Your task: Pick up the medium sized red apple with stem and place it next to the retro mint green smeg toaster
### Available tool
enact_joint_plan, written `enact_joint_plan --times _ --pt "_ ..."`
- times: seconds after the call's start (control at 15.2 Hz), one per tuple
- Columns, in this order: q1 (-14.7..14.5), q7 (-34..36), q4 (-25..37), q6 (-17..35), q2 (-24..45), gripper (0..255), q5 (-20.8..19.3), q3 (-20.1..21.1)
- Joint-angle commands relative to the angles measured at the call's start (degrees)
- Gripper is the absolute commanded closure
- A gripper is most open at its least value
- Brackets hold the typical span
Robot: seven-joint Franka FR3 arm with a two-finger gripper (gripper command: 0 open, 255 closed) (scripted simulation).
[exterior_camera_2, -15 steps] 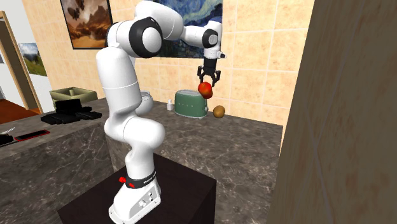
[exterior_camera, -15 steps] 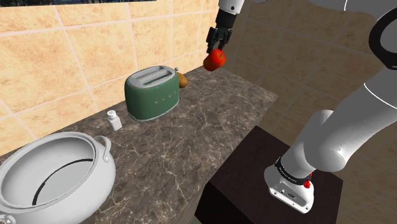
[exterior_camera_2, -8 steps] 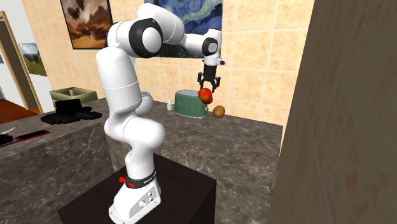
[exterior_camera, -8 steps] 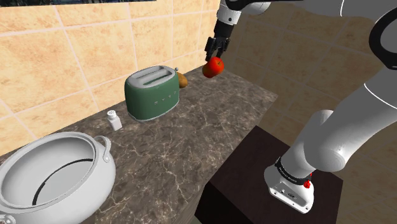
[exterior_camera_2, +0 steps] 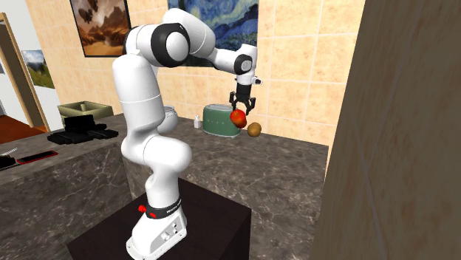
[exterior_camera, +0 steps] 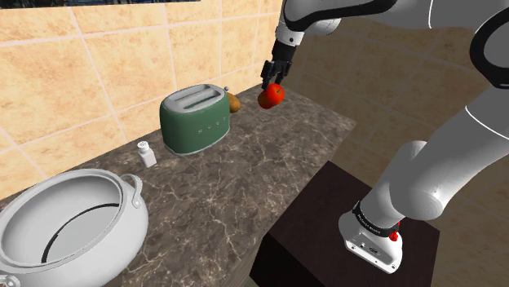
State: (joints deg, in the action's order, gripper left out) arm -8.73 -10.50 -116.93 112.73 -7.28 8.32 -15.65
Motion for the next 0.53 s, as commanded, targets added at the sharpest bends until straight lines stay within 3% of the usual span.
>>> enact_joint_plan --times 0.0,0.46 --pt "-0.05 -0.19 -1.38 1.62 0.22 255 0.16 0.04" --pt "-0.11 -1.38 -5.31 6.82 1.64 255 1.00 -0.08"
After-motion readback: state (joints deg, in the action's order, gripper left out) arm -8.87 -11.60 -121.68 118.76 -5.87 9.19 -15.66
